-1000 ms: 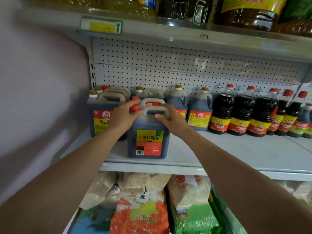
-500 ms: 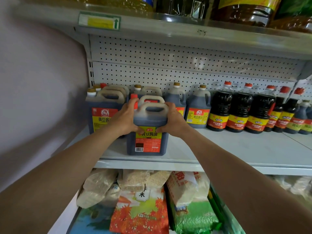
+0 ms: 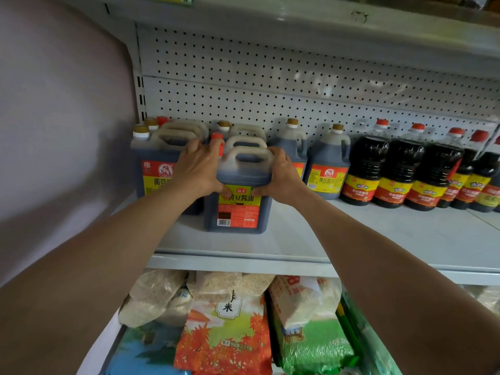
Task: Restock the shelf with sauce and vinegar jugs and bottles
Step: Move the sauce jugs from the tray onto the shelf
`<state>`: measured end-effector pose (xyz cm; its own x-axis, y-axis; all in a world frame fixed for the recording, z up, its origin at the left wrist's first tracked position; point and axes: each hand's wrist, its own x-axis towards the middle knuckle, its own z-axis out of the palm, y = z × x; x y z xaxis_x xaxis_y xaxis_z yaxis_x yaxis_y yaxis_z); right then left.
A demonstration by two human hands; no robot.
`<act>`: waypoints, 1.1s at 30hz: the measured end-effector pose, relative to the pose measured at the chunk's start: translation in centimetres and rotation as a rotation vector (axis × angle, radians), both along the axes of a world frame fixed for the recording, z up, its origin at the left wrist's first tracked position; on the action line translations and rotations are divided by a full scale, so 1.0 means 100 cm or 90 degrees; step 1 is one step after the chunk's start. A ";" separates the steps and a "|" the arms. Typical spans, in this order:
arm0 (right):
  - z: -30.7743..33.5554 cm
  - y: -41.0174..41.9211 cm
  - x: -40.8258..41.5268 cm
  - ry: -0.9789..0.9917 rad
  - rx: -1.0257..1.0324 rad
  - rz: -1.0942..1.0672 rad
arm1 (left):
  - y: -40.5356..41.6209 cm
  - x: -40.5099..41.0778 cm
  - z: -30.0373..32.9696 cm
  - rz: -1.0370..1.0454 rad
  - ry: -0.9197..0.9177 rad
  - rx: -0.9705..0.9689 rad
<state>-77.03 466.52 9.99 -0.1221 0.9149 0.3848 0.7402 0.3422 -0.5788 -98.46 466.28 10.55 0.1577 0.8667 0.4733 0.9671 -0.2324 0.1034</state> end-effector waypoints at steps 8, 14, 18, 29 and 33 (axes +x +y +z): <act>-0.002 0.034 -0.006 -0.012 0.006 -0.003 | 0.028 0.002 0.004 0.036 0.077 0.013; -0.002 0.053 -0.005 -0.026 0.006 0.001 | 0.044 0.005 0.007 0.060 0.091 -0.002; -0.004 0.055 -0.003 -0.018 0.004 0.010 | 0.045 0.003 0.004 0.041 0.074 0.021; -0.004 0.024 -0.005 -0.092 -0.021 -0.058 | 0.013 0.013 -0.002 0.074 0.032 0.023; -0.001 -0.010 0.015 -0.078 -0.040 -0.092 | -0.015 0.025 0.003 0.076 -0.030 0.039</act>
<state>-75.52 465.49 9.85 -0.0306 0.9480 0.3168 0.8453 0.1937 -0.4979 -95.93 464.81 10.84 0.0313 0.8473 0.5301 0.9827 -0.1231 0.1386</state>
